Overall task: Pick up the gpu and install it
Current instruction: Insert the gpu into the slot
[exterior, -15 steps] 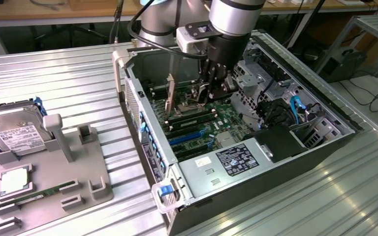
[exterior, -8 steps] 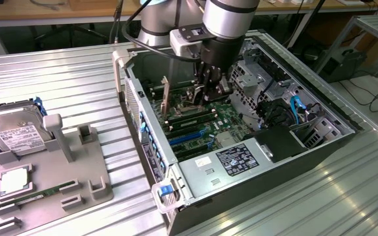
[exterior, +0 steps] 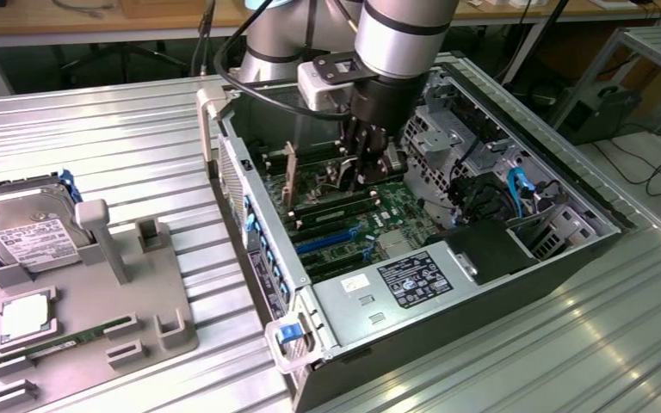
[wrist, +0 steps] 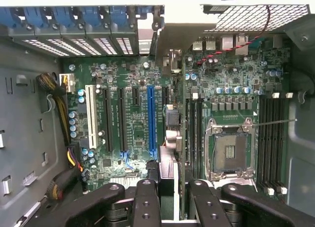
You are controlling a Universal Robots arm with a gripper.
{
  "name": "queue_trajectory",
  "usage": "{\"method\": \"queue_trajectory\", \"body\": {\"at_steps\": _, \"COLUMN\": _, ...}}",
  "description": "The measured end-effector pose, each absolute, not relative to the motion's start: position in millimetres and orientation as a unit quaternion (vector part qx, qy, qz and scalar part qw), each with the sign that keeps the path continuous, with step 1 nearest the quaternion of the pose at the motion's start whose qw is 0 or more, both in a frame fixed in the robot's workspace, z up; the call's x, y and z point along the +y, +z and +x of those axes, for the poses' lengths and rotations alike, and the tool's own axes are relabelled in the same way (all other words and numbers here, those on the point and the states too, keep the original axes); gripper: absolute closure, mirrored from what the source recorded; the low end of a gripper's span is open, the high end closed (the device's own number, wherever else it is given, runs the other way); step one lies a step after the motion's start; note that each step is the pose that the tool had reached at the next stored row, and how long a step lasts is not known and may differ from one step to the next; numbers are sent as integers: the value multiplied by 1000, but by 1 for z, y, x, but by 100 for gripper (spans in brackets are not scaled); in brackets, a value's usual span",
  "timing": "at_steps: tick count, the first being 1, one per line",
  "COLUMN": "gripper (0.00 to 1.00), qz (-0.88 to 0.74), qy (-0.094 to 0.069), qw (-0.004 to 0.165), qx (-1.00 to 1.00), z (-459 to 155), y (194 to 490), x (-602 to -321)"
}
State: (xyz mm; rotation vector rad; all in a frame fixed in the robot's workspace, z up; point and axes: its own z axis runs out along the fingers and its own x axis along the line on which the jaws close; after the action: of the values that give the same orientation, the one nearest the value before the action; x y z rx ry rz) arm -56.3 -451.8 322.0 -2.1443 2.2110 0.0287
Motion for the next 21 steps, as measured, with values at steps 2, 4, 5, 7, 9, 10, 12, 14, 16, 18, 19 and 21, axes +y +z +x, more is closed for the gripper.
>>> {"method": "queue_trajectory", "body": {"at_steps": 2, "gripper": 72, "qz": -696, "qy": 9, "qw": 31, "qx": 717, "z": -56, "y": 322, "x": -452}}
{"method": "queue_trajectory", "body": {"at_steps": 4, "gripper": 72, "qz": -696, "qy": 9, "qw": 31, "qx": 717, "z": -56, "y": 322, "x": -452}}
{"method": "queue_trajectory", "body": {"at_steps": 5, "gripper": 72, "qz": -696, "qy": 9, "qw": 31, "qx": 717, "z": -56, "y": 322, "x": -452}}
{"method": "queue_trajectory", "body": {"at_steps": 7, "gripper": 72, "qz": -696, "qy": 7, "qw": 28, "qx": 717, "z": -56, "y": 321, "x": -452}}
{"method": "queue_trajectory", "body": {"at_steps": 9, "gripper": 72, "qz": -696, "qy": 3, "qw": 25, "qx": 718, "z": -56, "y": 320, "x": -452}}
{"method": "queue_trajectory", "body": {"at_steps": 10, "gripper": 72, "qz": -696, "qy": 3, "qw": 24, "qx": 718, "z": -56, "y": 319, "x": -452}}
{"method": "queue_trajectory", "body": {"at_steps": 12, "gripper": 72, "qz": -696, "qy": 3, "qw": 24, "qx": 718, "z": -57, "y": 319, "x": -452}}
{"method": "queue_trajectory", "body": {"at_steps": 14, "gripper": 72, "qz": -698, "qy": 4, "qw": 25, "qx": 716, "z": -58, "y": 318, "x": -452}}
{"method": "queue_trajectory", "body": {"at_steps": 16, "gripper": 72, "qz": -698, "qy": 5, "qw": 26, "qx": 715, "z": -58, "y": 317, "x": -454}}
{"method": "queue_trajectory", "body": {"at_steps": 18, "gripper": 72, "qz": -698, "qy": 6, "qw": 27, "qx": 715, "z": -58, "y": 315, "x": -455}}
{"method": "queue_trajectory", "body": {"at_steps": 19, "gripper": 72, "qz": -698, "qy": 6, "qw": 27, "qx": 715, "z": -58, "y": 314, "x": -455}}
{"method": "queue_trajectory", "body": {"at_steps": 21, "gripper": 72, "qz": -698, "qy": 6, "qw": 26, "qx": 715, "z": -60, "y": 308, "x": -455}}
